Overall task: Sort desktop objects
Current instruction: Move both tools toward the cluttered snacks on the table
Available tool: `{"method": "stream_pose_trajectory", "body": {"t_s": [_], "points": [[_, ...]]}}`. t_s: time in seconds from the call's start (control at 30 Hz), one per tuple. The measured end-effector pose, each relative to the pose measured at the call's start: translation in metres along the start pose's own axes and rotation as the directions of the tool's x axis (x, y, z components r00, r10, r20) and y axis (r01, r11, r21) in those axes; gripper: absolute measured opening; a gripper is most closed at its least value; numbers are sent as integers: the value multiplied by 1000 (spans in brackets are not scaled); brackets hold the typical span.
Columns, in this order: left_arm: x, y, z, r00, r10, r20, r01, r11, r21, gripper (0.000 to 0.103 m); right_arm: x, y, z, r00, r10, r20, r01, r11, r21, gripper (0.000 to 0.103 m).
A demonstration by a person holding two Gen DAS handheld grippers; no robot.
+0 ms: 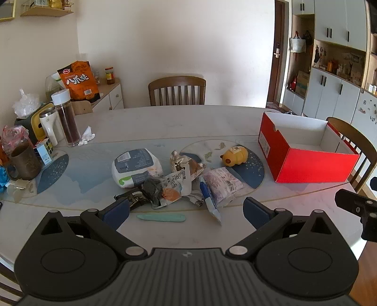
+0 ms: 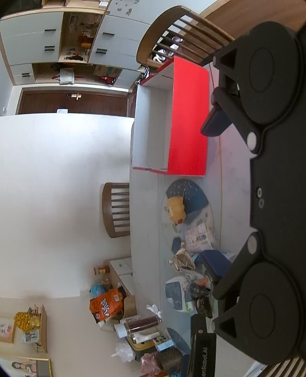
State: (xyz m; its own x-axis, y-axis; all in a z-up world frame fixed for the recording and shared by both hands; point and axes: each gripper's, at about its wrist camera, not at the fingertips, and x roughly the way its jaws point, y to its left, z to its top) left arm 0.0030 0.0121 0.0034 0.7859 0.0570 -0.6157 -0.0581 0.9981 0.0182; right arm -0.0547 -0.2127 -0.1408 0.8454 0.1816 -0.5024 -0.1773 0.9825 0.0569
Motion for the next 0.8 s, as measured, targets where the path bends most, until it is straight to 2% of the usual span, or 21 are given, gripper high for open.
{"method": "stream_pose_trajectory", "body": {"t_s": [0.47, 0.67, 0.8], "points": [[-2, 3, 3, 1000, 20, 16, -20, 1000, -10, 103, -2, 4, 4, 999, 44, 22, -43, 999, -26, 102], [-4, 6, 3, 999, 32, 24, -31, 999, -19, 103, -1, 5, 7, 999, 33, 26, -32, 999, -36, 103], [-3, 10, 3, 999, 37, 24, -37, 999, -18, 103, 4, 6, 9, 997, 70, 16, -70, 997, -39, 103]]}}
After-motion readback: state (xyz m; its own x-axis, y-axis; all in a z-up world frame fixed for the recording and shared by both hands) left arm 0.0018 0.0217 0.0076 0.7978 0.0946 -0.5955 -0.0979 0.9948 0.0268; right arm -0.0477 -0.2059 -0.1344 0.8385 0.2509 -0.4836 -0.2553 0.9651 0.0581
